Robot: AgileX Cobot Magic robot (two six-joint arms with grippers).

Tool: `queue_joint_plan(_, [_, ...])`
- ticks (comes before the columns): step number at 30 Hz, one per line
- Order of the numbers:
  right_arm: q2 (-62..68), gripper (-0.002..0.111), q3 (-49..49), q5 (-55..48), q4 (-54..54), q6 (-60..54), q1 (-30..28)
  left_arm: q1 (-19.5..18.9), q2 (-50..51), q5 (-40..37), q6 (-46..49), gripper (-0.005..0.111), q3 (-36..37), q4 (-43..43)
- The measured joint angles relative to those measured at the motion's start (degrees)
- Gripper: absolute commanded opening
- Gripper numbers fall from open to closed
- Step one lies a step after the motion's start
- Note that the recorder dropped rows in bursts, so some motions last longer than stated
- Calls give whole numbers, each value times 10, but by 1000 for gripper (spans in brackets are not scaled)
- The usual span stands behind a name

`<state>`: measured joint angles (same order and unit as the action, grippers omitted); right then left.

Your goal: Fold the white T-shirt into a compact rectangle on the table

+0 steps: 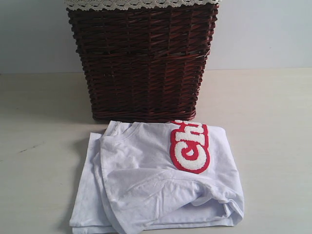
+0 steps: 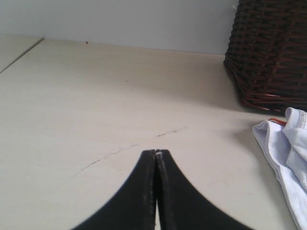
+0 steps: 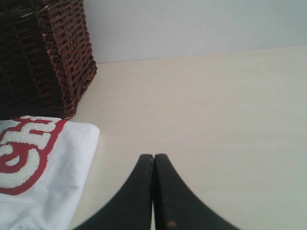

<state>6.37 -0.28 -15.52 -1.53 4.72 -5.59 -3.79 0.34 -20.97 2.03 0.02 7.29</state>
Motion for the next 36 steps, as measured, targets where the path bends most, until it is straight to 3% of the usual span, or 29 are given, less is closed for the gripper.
queue_joint_plan(36, [0,0,0,0,-3,-15,0,0,0,0,0,0,0,0])
